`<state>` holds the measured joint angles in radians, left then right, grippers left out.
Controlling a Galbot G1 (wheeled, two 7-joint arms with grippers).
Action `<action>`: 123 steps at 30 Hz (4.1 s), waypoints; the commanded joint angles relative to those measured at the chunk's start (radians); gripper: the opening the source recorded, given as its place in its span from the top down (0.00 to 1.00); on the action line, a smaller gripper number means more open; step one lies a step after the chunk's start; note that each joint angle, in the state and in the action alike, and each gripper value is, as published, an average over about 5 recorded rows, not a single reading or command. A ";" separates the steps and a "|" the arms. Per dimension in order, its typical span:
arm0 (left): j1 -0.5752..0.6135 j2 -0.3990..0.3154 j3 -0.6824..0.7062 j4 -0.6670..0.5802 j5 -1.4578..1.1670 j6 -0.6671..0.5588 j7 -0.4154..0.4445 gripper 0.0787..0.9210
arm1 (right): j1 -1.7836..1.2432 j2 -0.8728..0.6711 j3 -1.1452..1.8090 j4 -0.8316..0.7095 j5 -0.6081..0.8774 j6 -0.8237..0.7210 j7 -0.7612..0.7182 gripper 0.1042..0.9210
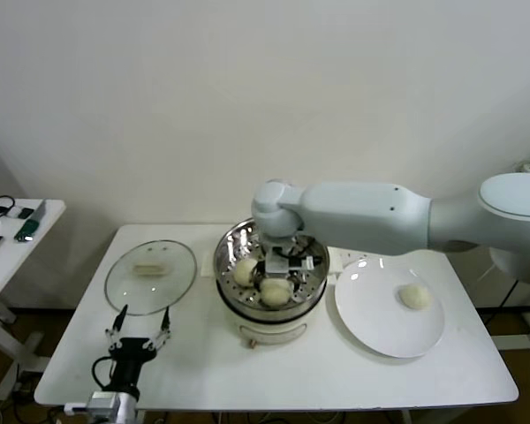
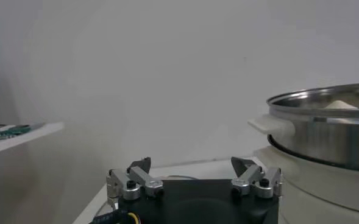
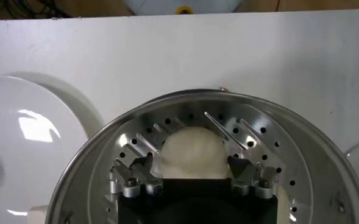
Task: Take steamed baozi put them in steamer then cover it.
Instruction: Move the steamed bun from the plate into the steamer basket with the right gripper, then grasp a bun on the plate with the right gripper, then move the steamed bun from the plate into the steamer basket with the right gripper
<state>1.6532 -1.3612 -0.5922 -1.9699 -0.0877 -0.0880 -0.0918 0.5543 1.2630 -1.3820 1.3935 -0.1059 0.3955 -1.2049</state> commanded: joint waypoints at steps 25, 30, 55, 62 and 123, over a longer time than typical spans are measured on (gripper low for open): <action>0.002 0.025 -0.001 -0.029 -0.010 -0.001 0.001 0.12 | 0.248 -0.516 -0.106 -0.094 0.421 -0.353 0.142 0.12; 0.006 0.024 0.002 -0.037 -0.010 -0.001 0.001 0.12 | 0.149 -0.630 -0.074 -0.105 0.365 -0.400 0.141 0.12; 0.014 0.017 -0.002 -0.036 0.004 0.015 -0.002 0.12 | -0.547 -0.652 0.521 -0.412 0.002 -0.373 0.133 0.12; 0.014 0.014 -0.004 -0.028 0.008 0.016 -0.003 0.12 | -0.547 -0.583 0.519 -0.464 0.001 -0.365 0.126 0.12; -0.001 0.027 0.042 -0.053 0.013 0.007 0.006 0.12 | 0.375 -0.380 -0.323 -0.126 1.088 -0.678 0.353 0.23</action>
<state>1.6564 -1.3488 -0.5606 -2.0200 -0.0736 -0.0793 -0.0873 0.5893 0.8088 -1.3979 1.0869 0.5761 -0.1760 -0.9460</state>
